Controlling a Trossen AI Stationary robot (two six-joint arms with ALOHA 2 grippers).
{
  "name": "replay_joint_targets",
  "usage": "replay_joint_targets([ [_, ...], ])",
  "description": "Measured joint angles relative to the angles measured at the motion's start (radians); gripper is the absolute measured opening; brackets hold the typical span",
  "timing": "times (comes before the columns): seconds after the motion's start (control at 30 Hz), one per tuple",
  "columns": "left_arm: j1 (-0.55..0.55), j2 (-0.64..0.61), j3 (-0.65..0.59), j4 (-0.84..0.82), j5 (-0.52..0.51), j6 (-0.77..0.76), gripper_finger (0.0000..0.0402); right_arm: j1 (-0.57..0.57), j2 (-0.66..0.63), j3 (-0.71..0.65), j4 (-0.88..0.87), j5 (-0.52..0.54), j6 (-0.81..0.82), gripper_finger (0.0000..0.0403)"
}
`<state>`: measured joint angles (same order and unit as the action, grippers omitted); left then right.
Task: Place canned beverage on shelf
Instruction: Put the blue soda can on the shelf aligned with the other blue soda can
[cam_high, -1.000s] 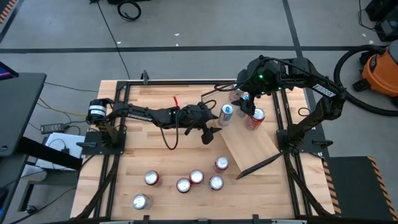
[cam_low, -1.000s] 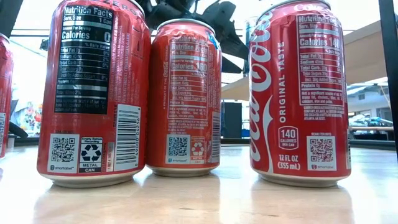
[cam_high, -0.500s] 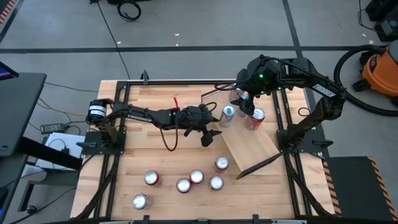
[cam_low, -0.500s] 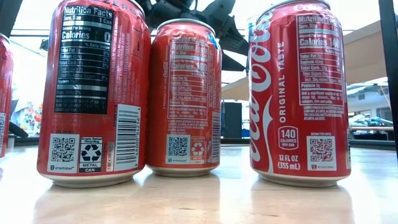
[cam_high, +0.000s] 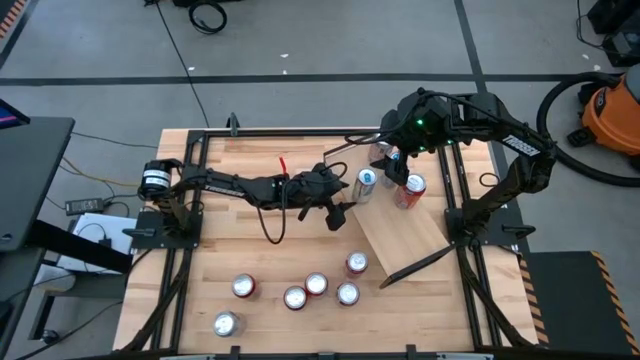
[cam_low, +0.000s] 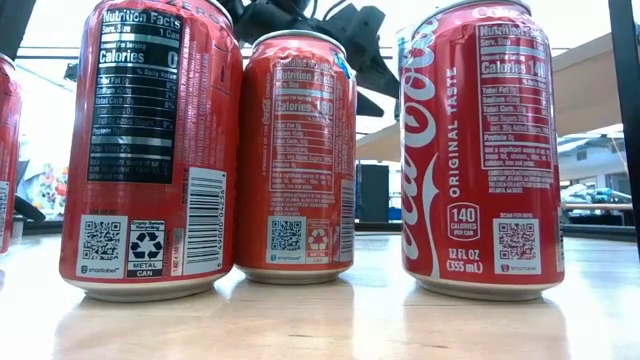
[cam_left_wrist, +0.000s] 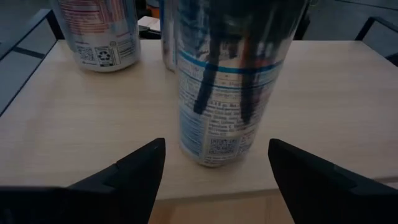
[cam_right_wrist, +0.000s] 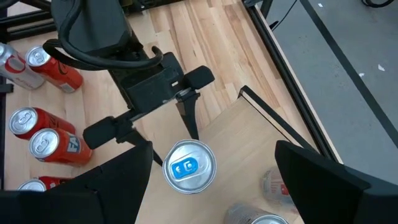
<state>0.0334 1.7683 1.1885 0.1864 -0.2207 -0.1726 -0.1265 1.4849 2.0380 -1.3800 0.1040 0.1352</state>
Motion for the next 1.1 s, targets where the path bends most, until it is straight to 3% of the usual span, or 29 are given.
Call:
replay_joint_targets([
  [1.1,0.003,0.044,-0.001,0.164,-0.008,0.004,0.0295,0.003,0.001,0.000,0.048,-0.001,0.003,0.0348],
])
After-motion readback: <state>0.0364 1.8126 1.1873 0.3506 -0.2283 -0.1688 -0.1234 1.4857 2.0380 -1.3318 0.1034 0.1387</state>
